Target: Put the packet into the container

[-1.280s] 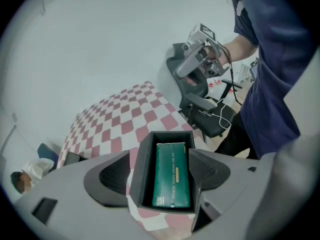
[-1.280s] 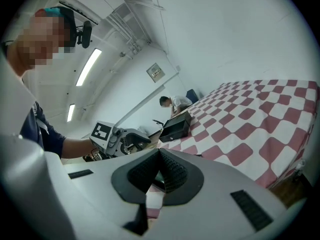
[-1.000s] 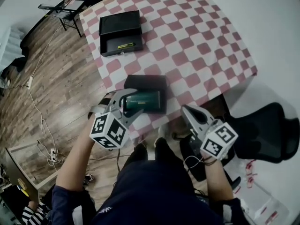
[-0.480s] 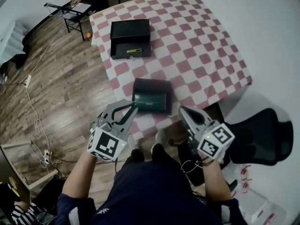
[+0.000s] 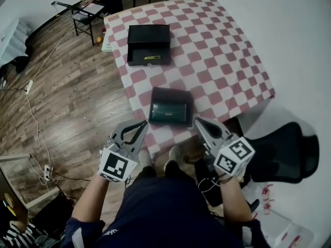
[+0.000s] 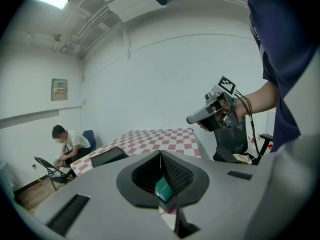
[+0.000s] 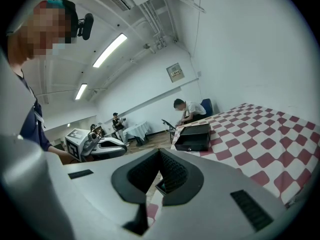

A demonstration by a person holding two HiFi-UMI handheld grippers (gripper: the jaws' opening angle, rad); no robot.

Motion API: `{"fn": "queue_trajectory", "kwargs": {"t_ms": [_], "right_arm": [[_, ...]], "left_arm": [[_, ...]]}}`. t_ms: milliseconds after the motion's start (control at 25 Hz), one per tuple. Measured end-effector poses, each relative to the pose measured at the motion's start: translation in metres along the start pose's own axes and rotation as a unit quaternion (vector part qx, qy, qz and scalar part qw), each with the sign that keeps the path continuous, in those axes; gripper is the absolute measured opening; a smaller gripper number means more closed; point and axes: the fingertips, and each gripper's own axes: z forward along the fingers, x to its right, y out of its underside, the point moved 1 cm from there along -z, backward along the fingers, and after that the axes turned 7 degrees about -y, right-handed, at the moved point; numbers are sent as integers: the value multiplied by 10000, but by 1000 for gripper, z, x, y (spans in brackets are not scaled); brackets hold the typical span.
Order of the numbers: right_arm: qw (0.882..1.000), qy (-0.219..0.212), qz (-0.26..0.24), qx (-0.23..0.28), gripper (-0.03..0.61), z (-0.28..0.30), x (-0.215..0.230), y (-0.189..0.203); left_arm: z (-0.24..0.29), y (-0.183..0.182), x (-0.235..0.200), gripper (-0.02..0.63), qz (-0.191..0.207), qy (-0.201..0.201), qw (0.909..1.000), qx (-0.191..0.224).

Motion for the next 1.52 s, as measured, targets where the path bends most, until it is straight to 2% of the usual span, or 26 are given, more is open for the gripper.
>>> {"fn": "queue_trajectory", "kwargs": {"t_ms": [120,280,360,640,1280,1520], "right_arm": [[9998,9,-159,-73,15,4,-6,-2],[9997,28,-211,-91,15,5,-8,-1],[9998,20,-196,-96,15,6,-8,-1],[9995,11,-278,-174,15,11,-4,0],[9989,-10,-307,-342,15,11,8,11],[9983,18,-359,-454,15,12,13,17]], "left_arm": [[-4,2,-3,34,-136,-49,9999,50],[-6,3,-7,34,-613,-68,9980,106],[-5,3,-8,33,-715,-88,9973,138],[0,5,-8,33,-869,-76,9962,48],[13,1,-8,32,-781,-93,9969,63],[15,6,-6,32,-932,-95,9956,-84]]}}
